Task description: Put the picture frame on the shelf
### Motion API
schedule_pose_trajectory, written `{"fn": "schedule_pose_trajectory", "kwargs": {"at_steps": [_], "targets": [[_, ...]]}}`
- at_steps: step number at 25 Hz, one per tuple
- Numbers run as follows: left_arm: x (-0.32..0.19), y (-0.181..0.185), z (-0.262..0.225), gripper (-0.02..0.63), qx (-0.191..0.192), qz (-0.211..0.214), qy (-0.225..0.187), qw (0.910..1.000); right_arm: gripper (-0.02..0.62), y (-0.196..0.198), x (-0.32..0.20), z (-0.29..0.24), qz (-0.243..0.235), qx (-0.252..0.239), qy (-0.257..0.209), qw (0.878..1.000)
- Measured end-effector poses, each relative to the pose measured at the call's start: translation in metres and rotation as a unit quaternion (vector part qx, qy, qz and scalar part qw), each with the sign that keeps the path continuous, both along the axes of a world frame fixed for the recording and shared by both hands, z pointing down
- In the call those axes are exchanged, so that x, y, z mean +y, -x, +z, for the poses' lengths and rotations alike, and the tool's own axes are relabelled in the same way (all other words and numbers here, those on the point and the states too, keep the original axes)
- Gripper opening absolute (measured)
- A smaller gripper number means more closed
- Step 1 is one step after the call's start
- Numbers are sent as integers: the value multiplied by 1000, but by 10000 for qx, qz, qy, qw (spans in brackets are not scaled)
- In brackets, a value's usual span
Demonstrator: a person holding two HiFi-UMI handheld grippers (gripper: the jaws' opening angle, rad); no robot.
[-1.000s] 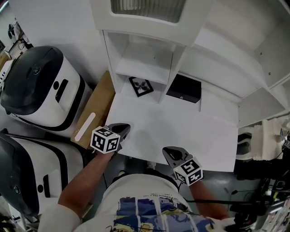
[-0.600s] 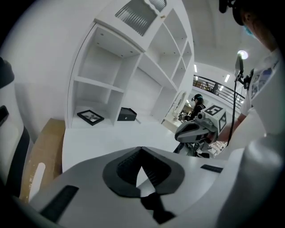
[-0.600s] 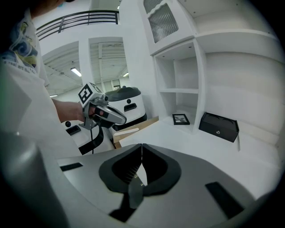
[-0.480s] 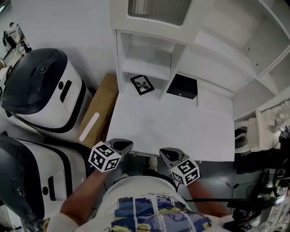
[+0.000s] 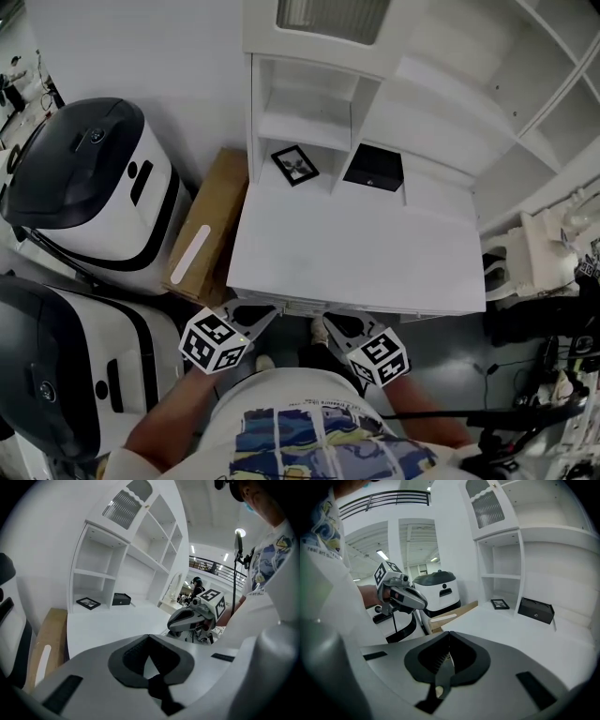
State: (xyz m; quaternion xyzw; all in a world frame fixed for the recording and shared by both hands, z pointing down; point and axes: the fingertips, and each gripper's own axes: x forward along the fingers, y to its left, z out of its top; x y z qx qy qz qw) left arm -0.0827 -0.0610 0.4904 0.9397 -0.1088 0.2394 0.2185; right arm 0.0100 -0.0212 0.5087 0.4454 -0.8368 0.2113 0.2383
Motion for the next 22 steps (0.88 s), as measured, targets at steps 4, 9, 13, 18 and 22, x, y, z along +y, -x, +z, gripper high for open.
{"fn": "schedule_pose_trajectory", "kwargs": {"at_steps": [4, 9, 13, 18, 22], "targets": [[17, 7, -1, 12, 44, 52, -28, 10000, 25, 9, 16, 1, 35, 4, 15, 10000], [26, 17, -3, 12, 33, 132, -105, 9999, 25, 20, 25, 4, 55, 37, 11, 10000], [29, 24, -4, 12, 19, 158, -111, 9998, 25, 29, 28, 3, 36, 52, 16, 10000], [30, 32, -5, 12, 18, 106, -198, 9997, 25, 40, 27, 5, -47, 73, 8, 10000], [31, 39, -6, 12, -2, 44, -225, 9997, 25, 47, 25, 5, -145, 85, 1, 9999]]}}
